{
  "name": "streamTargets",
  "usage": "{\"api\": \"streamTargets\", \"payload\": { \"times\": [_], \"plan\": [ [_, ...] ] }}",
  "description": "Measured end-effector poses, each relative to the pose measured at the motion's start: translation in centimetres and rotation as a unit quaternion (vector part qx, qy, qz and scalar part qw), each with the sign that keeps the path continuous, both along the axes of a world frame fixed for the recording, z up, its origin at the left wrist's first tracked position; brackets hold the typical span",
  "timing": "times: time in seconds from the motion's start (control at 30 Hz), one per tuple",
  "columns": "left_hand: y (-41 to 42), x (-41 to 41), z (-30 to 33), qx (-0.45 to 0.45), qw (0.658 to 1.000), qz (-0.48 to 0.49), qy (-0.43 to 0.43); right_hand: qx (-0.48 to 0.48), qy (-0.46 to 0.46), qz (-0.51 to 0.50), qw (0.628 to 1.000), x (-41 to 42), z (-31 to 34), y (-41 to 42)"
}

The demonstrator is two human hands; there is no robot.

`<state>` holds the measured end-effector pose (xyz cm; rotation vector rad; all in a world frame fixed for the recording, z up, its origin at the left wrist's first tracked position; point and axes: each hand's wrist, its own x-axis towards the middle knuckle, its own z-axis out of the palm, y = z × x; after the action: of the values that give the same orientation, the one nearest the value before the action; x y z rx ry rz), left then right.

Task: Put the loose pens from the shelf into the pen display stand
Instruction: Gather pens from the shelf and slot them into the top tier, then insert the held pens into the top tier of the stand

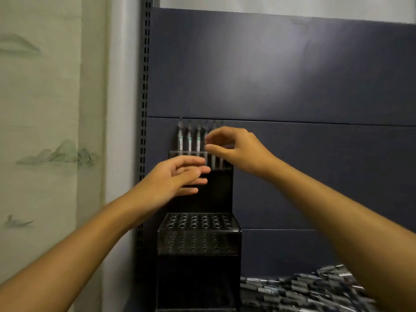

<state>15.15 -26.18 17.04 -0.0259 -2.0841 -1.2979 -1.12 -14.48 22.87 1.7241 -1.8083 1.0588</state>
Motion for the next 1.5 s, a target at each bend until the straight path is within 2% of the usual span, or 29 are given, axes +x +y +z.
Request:
{"api": "streamTargets", "payload": {
  "times": [0.1, 0.2, 0.3, 0.37, 0.57, 0.73, 0.8, 0.97, 1.1, 1.2, 1.33, 1.5],
  "plan": [
    [3.1, -1.9, 0.3, -0.043, 0.999, 0.0, -0.02, -0.035, -0.015, -0.013, 0.999, -2.5, -1.8, 4.6],
    [7.1, -4.2, 0.9, -0.13, 0.991, 0.004, -0.036, -0.065, -0.047, -0.027, 0.996, -5.2, -3.6, 9.4],
    [11.5, -7.2, 0.6, -0.243, 0.967, 0.04, -0.062, -0.045, -0.08, -0.041, 0.995, -7.9, -6.7, 13.9],
    [14.7, -9.6, -0.5, -0.288, 0.952, 0.047, -0.091, -0.018, -0.098, -0.05, 0.994, -10.0, -9.3, 16.9],
    [22.5, -15.8, -8.7, -0.304, 0.923, 0.007, -0.237, 0.095, -0.138, -0.066, 0.984, -16.1, -19.2, 24.2],
    [24.4, -15.7, -17.6, -0.342, 0.874, 0.046, -0.342, 0.232, -0.101, -0.044, 0.966, -17.3, -24.7, 27.3],
    [25.2, -15.3, -19.7, -0.341, 0.869, 0.057, -0.355, 0.26, -0.082, -0.036, 0.961, -17.1, -25.6, 28.1],
    [26.9, -16.2, -21.7, -0.363, 0.862, 0.112, -0.335, 0.258, -0.06, -0.022, 0.964, -17.0, -27.1, 28.8],
    [25.6, -16.5, -22.1, -0.342, 0.86, 0.136, -0.353, 0.266, -0.045, -0.017, 0.963, -17.1, -27.8, 29.2],
    [25.2, -17.2, -22.1, -0.354, 0.849, 0.139, -0.367, 0.25, -0.035, -0.049, 0.966, -17.6, -27.6, 29.4],
    [25.9, -18.7, -21.9, -0.376, 0.83, 0.135, -0.389, 0.252, -0.068, -0.074, 0.963, -18.2, -27.7, 29.5],
    [26.7, -19.6, -21.6, -0.371, 0.839, 0.129, -0.375, 0.228, -0.117, -0.047, 0.965, -18.1, -28.2, 29.4]
  ]
}}
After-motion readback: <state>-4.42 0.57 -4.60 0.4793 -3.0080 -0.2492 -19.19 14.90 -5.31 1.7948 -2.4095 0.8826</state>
